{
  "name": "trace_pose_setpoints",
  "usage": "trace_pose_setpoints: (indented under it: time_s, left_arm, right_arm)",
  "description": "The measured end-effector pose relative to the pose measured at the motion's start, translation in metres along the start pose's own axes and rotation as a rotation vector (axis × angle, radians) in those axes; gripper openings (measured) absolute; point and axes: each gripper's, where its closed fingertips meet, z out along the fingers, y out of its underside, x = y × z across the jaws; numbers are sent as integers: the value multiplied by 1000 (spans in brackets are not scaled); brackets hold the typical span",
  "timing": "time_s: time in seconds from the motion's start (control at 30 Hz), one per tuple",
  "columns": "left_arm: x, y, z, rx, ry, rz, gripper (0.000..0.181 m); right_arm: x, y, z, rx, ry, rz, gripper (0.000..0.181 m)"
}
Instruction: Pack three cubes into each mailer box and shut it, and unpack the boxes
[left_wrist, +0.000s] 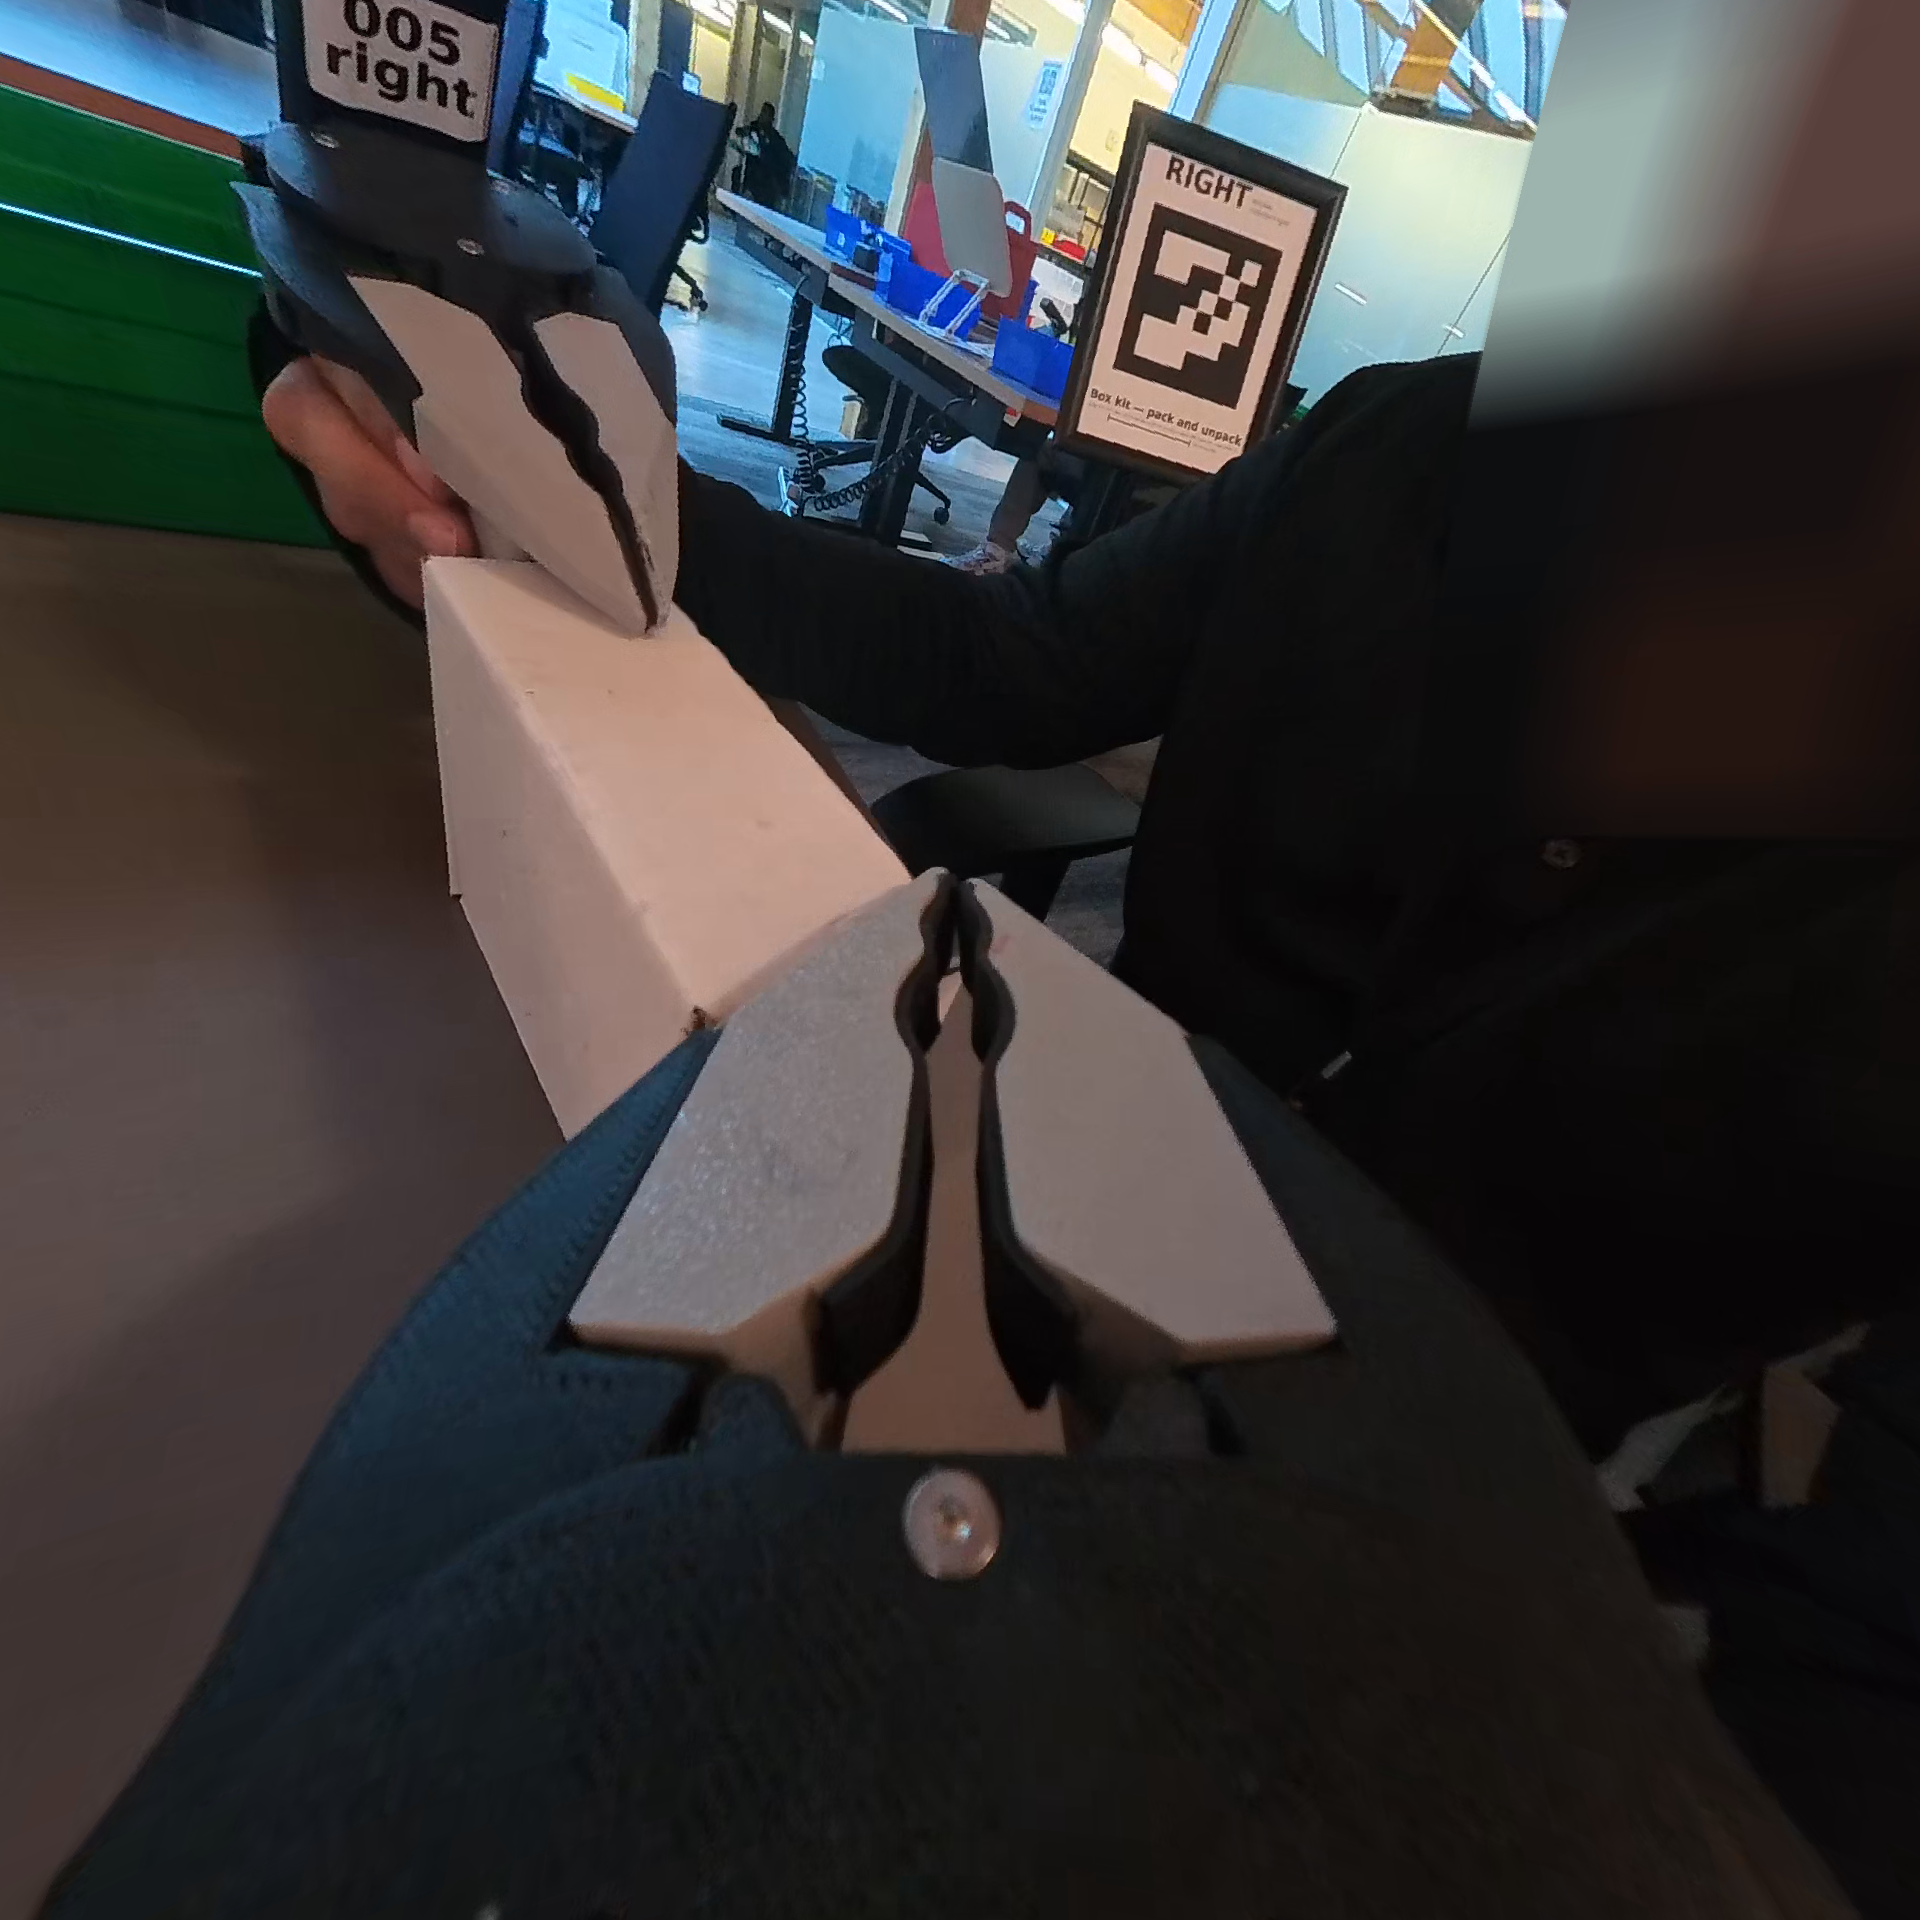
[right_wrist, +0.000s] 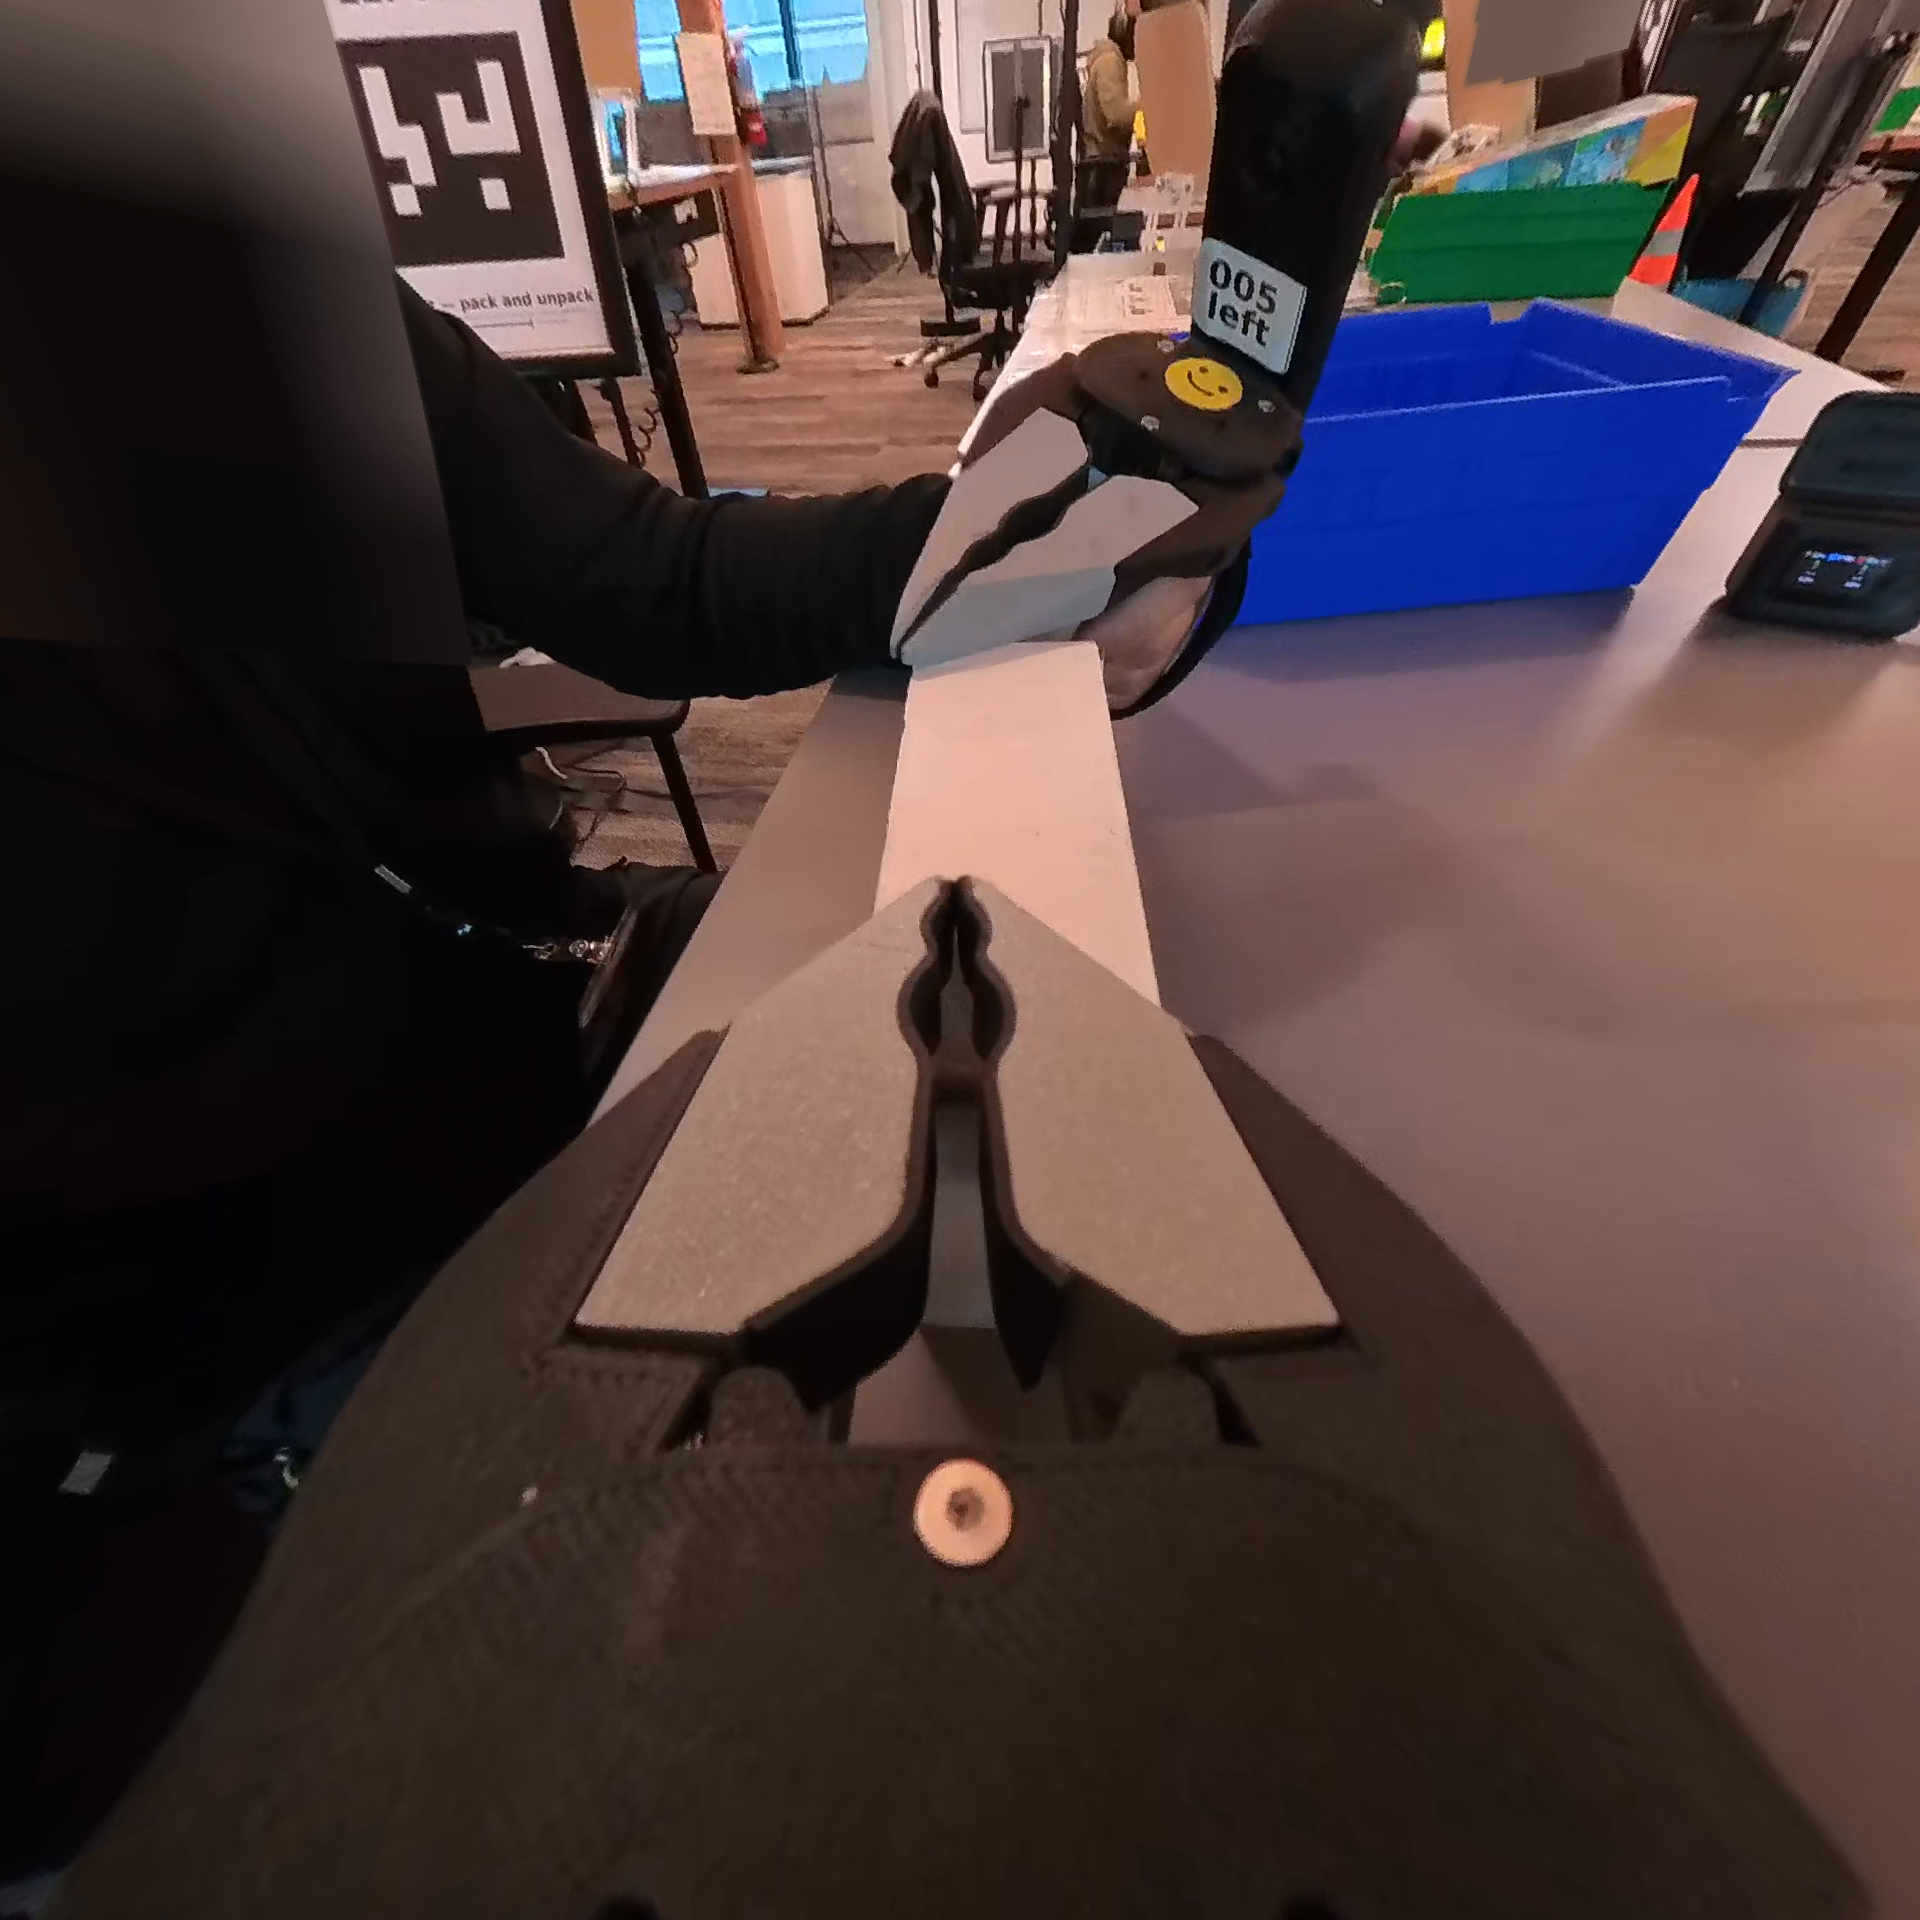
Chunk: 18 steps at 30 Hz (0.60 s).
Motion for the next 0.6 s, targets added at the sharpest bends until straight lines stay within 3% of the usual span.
trace_pose_setpoints:
  time_s: [0.6]
  left_arm:
    - [-1, -1, 2, 7, -6, 15, 0]
  right_arm:
    - [4, -7, -7, 35, 19, 7, 0]
